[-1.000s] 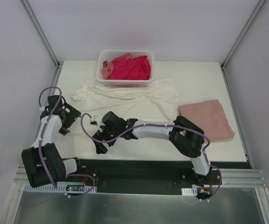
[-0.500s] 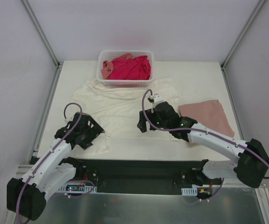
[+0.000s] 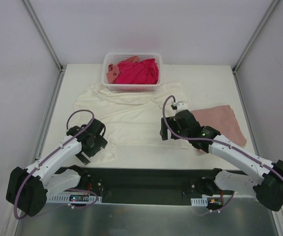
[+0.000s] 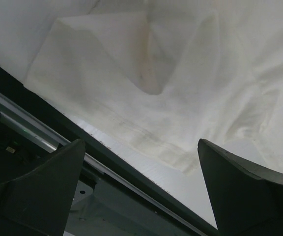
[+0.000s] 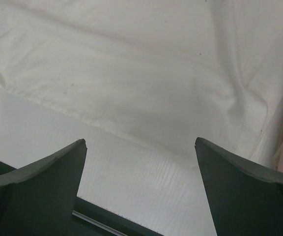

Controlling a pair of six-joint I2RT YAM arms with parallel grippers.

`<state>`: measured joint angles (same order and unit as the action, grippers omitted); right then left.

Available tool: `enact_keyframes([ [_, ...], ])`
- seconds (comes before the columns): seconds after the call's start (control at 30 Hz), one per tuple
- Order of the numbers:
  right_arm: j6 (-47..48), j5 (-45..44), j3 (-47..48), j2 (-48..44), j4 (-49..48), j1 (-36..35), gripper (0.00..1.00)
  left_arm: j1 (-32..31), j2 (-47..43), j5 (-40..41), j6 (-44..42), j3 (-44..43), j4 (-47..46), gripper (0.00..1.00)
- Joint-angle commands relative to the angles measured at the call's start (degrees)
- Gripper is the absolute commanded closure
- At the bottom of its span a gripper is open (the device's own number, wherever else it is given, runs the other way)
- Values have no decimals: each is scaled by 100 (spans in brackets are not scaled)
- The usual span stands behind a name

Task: Fold and stack the t-shirts
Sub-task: Flatten the tshirt out

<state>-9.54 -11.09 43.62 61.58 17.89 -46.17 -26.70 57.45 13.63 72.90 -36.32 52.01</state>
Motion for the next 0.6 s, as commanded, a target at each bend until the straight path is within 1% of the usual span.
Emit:
enact_keyframes([
  [0.0,22,194,-2,135,127,301,3,15,-32,701,312,-138,371,1],
  [0.1,137,283,-11,196,127,425,3,190,160,948,-30,-726,319,1],
  [0.13,145,292,-2,240,127,468,3,244,257,1044,-283,-902,310,1],
  [0.17,198,292,15,266,127,478,3,314,354,1028,-442,-1286,266,1],
  [0.27,277,336,77,451,109,521,3,709,862,993,-1023,-1912,74,1],
  [0.3,277,362,103,512,109,522,3,849,943,967,-1180,-2001,-41,1],
  [0.33,286,432,129,678,92,539,3,1225,1030,853,-1443,-2054,-155,1],
  [0.37,295,467,156,767,74,548,3,1437,1249,722,-1585,-2072,-321,1],
  [0.43,304,564,287,1108,39,565,3,1928,1531,344,-2049,-2064,-936,1],
  [0.47,295,617,340,1223,22,574,3,2001,1872,46,-2174,-2099,-1121,1],
  [0.5,295,687,471,1346,-13,592,3,2063,2058,-78,-2323,-2160,-1453,1],
  [0.53,295,774,542,1574,-31,601,3,2089,2277,-184,-2525,-2230,-1552,1],
  [0.57,304,793,612,1698,-49,609,3,2116,2758,-342,-2588,-2448,-1614,1],
])
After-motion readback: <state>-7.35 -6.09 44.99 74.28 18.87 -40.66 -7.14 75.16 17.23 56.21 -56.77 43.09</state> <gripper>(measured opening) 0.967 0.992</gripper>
